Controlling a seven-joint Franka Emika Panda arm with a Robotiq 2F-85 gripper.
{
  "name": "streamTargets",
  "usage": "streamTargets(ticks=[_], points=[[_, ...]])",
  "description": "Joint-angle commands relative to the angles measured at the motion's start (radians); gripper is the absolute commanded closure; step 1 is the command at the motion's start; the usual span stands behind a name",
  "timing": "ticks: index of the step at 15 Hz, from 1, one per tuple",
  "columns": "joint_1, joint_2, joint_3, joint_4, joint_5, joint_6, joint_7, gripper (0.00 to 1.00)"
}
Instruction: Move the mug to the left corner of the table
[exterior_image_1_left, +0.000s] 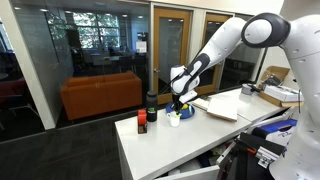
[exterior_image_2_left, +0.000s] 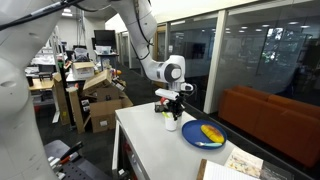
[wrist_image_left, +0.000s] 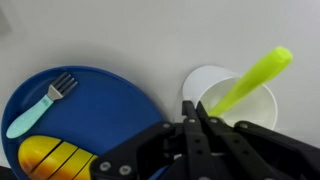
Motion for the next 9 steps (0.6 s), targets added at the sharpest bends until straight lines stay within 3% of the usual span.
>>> streamTargets(ticks=[1, 9], points=[[-0.035, -0.063, 0.034, -0.028, 0.01, -0.027, -0.127, 0.99], [-0.003, -0.189, 0.053, -0.087, -0.042, -0.08, -0.285, 0.99]])
